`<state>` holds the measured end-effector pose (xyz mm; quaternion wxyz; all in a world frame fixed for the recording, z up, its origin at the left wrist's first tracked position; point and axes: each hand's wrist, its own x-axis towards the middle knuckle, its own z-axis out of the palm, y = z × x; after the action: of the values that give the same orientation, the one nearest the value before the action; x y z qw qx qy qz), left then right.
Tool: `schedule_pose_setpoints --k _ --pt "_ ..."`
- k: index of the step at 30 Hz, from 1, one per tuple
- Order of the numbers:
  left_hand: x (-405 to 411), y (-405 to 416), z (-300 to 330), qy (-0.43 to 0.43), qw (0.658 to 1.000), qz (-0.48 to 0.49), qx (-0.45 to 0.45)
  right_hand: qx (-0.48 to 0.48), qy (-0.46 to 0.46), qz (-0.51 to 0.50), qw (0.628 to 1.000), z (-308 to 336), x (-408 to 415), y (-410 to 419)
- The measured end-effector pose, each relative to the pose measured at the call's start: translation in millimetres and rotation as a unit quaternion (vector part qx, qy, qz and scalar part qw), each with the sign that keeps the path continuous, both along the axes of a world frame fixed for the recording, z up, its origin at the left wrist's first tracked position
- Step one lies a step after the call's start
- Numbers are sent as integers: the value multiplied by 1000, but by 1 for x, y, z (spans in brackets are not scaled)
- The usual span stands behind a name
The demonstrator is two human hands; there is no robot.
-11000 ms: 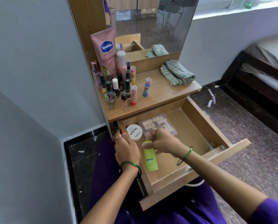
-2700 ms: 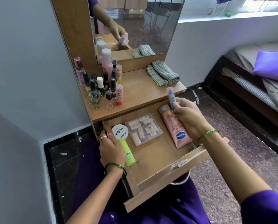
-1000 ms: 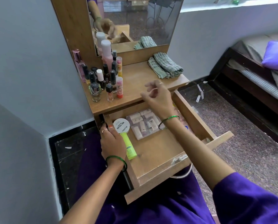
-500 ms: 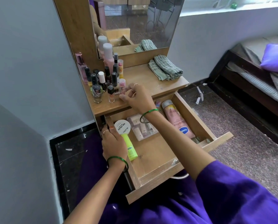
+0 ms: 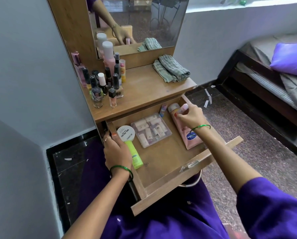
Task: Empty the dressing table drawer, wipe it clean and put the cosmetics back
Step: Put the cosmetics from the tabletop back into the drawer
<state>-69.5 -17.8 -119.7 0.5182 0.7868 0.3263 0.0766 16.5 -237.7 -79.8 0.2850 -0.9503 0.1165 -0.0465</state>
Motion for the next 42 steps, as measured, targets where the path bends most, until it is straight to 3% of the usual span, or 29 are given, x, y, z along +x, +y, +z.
schedule_pose_setpoints --k 5,17,24,36,42 --pt "0 -1 1 -2 1000 0 4 -15 15 29 999 -15 11 10" --pt "2 -1 0 -2 1000 3 12 -96 37 -22 994 -30 28 23" --pt "1 -1 -2 -7 1000 4 7 -96 66 -17 993 -31 33 25" --pt "2 0 -4 -10 1000 0 6 -52 66 -13 996 -28 31 19" --pt "3 1 -5 -10 1000 0 7 88 16 -42 995 -25 13 18"
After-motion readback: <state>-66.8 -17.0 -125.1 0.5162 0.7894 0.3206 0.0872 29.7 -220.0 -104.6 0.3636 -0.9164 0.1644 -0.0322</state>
